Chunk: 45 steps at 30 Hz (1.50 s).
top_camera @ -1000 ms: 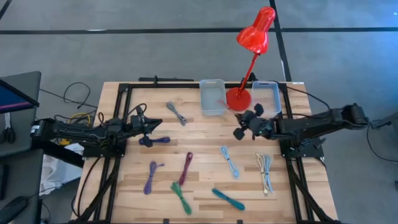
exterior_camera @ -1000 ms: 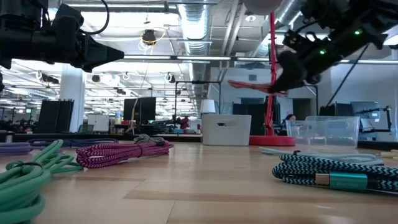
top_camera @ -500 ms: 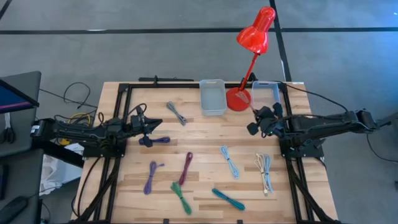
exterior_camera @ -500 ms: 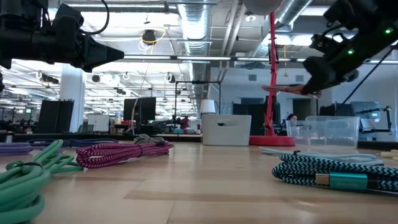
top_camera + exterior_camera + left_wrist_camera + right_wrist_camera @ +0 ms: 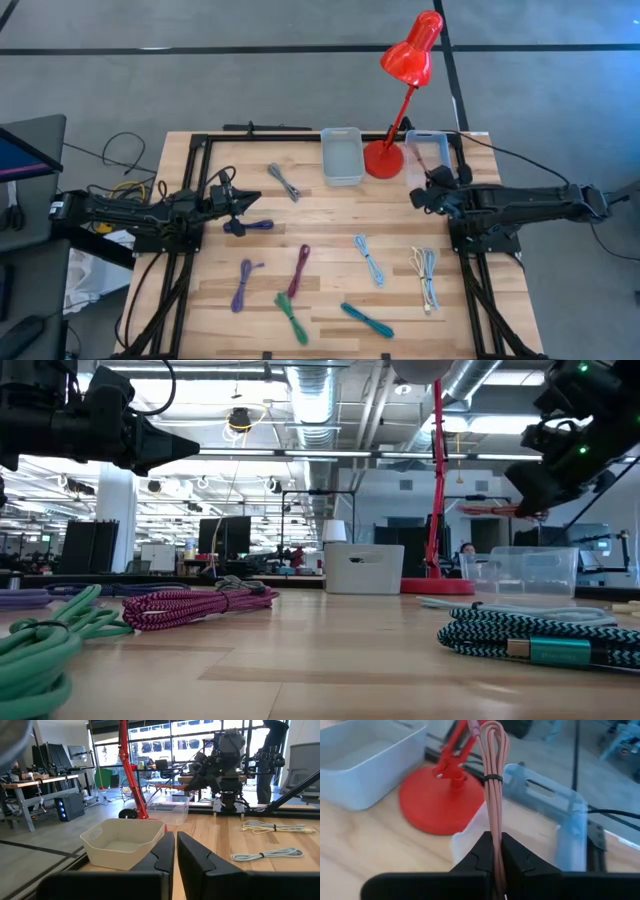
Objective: Pick & Place USB Port
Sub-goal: Put the pink charger cable into the transparent bin
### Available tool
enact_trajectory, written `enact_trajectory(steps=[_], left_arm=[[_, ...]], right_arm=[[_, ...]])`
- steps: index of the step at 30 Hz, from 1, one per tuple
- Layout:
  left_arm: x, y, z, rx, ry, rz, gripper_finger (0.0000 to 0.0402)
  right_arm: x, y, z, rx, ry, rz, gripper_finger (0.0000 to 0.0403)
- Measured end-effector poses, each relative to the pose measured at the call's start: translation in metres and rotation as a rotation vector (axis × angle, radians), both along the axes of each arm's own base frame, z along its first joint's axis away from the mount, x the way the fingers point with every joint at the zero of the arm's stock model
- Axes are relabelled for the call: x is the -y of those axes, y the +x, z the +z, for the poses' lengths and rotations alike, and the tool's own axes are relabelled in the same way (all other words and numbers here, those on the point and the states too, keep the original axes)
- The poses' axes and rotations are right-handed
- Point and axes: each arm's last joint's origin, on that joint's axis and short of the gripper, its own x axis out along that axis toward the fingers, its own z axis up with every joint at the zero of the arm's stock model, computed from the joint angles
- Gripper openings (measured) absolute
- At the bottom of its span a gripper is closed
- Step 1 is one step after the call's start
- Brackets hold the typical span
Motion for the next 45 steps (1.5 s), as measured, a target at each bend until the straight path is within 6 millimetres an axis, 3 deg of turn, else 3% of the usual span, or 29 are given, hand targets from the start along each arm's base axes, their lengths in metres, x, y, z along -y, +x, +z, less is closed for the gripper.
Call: enact_trajectory(steps=[9,16,37,45], left_arm=[[0.000,0.000,0.000,0.000,0.000,0.000,0.0021],[0.000,0.000,0.000,0.000,0.000,0.000,0.0021],[0.000,0.000,0.000,0.001,0.000,0.000,0.0021],[0.000,0.000,0.000,0.000,0.000,0.000,0.0021]], right_arm=[[0.019,-0.010,-0.001,0.011,0.004,-0.218,0.0006],[0.028,-0.014,-0.003,0.013,0.037,-0.292,0.0006],[0.054,0.002,-0.024,-0.131,0.090,-0.401,0.0007],[0.064,0.016,-0.026,-0.104,0.052,-0.369,0.0018]])
